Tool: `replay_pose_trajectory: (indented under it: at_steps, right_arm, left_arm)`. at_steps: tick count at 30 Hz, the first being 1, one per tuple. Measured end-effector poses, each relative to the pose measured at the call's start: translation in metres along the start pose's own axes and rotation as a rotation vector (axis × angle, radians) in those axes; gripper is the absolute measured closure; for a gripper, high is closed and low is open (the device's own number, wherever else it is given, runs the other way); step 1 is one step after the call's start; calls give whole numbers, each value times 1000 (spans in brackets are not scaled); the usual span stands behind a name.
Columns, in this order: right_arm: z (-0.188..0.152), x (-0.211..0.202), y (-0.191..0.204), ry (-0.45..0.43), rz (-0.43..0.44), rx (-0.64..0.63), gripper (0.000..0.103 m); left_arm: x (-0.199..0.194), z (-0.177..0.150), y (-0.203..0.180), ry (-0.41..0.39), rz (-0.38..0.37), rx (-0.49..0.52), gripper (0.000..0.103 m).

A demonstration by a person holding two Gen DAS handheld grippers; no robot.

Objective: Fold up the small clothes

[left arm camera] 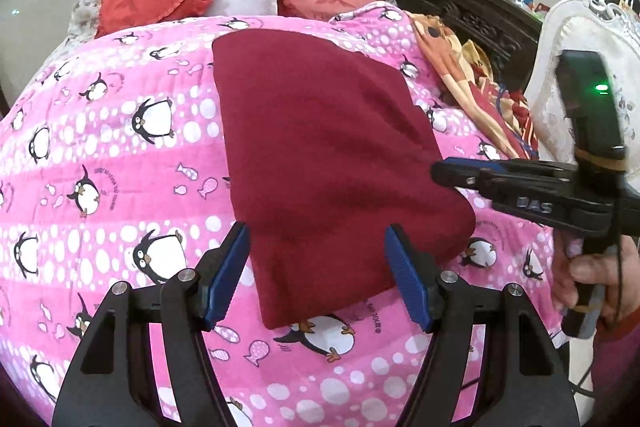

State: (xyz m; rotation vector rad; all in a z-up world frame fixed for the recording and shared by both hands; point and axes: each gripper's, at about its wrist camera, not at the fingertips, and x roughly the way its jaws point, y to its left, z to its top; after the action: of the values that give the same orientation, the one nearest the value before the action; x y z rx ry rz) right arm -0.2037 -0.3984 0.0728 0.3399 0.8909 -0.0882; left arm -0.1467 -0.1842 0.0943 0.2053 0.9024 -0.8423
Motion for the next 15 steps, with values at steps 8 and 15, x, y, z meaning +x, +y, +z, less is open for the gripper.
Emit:
replay_pose_trajectory:
  at_steps: [8, 15]
  right_arm:
    - [-1, -20, 2, -68, -4, 21, 37]
    - [6, 13, -47, -45, 85, 248, 32]
  left_arm:
    - [1, 3, 8, -2, -4, -42, 34]
    - [30, 14, 51, 37, -139, -263, 33]
